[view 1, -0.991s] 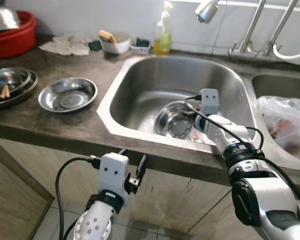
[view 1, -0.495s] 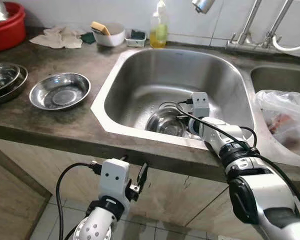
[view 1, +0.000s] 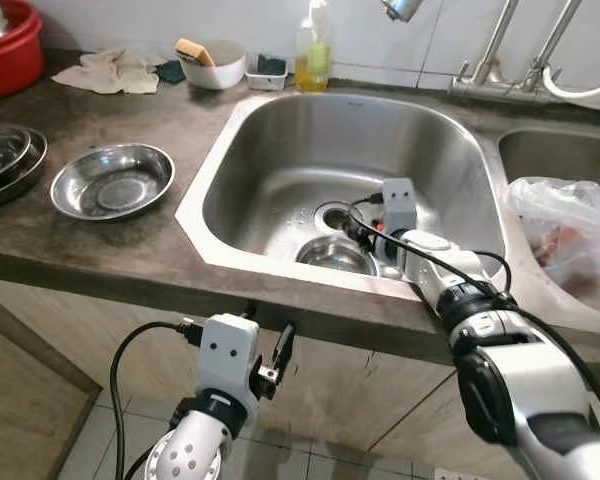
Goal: Kitchen organization
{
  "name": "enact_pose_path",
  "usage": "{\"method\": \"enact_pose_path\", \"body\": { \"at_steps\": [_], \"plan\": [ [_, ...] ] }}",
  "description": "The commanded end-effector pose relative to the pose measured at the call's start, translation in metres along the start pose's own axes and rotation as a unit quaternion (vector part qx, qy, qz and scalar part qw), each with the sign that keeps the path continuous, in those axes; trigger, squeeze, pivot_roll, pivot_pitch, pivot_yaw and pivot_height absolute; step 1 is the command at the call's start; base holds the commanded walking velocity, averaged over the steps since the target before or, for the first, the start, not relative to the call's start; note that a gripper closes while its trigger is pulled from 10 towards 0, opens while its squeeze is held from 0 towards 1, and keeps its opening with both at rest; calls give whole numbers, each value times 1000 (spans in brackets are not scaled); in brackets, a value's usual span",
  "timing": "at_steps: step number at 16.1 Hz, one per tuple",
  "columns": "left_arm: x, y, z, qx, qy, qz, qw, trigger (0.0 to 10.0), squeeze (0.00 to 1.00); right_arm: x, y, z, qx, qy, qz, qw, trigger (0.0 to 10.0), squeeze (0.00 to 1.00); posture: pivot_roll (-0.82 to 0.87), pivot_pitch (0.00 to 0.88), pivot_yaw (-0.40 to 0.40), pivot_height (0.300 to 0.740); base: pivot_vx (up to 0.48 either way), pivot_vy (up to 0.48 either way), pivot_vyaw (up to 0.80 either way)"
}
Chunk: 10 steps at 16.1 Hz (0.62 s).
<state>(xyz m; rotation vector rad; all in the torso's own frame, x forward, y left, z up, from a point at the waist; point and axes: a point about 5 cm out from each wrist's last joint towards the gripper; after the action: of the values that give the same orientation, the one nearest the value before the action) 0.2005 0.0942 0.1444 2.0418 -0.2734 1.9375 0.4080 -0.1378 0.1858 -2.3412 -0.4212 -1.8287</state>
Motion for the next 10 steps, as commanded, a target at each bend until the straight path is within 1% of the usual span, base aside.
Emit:
{"method": "enact_pose_path", "body": {
  "at_steps": [1, 2, 3, 5, 6, 7, 8, 10],
  "plan": [
    [-1, -1, 3, -2, 0, 1, 1000, 10000, 0, 15, 3, -3, -13, 45, -13, 999, 10000, 0, 119, 157, -78, 740, 0, 0, 0],
    [-1, -3, 5, 0, 2, 0, 1000, 10000, 0, 24, 4, -7, -22, 76, -11, 997, 10000, 0, 115, 149, -75, 740, 0, 0, 0],
    [-1, -4, 9, 2, 5, 3, 1000, 10000, 0, 40, 5, -22, -46, 148, -22, 988, 10000, 0, 107, 131, -71, 740, 0, 0, 0],
    [-1, -5, 14, 2, 10, 4, 1000, 10000, 0, 52, 2, -45, -66, 213, -55, 973, 10000, 0, 95, 107, -62, 740, 0, 0, 0],
    [1, -5, 17, 1, 16, 5, 1000, 10000, 0, 56, 0, -60, -74, 244, -62, 965, 10000, 0, 91, 96, -62, 740, 0, 0, 0],
    [3, -6, 21, 1, 22, 6, 1000, 10000, 0, 56, -3, -73, -79, 262, -63, 960, 10000, 0, 89, 84, -61, 740, 0, 0, 0],
    [5, -8, 25, 2, 28, 8, 1000, 10000, 0, 53, -9, -89, -83, 278, -66, 955, 10000, 0, 87, 73, -58, 740, 0, 0, 0],
    [7, -11, 29, 1, 34, 11, 999, 10000, 0, 37, -19, -105, -85, 275, -77, 955, 10000, 0, 77, 50, -49, 740, 0, 0, 0]
  ]
}}
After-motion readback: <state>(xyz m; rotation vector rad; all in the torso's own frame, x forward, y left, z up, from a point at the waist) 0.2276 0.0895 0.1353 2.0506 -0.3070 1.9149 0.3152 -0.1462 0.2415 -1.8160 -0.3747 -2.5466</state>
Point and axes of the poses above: a point about 5 cm out from each wrist's last joint towards the gripper, its own z axis pointing out of the wrist towards the gripper, its own x axis along the axis of the wrist's last joint, y = z × x, and after that the axes turned 8 degrees about -z, right-handed
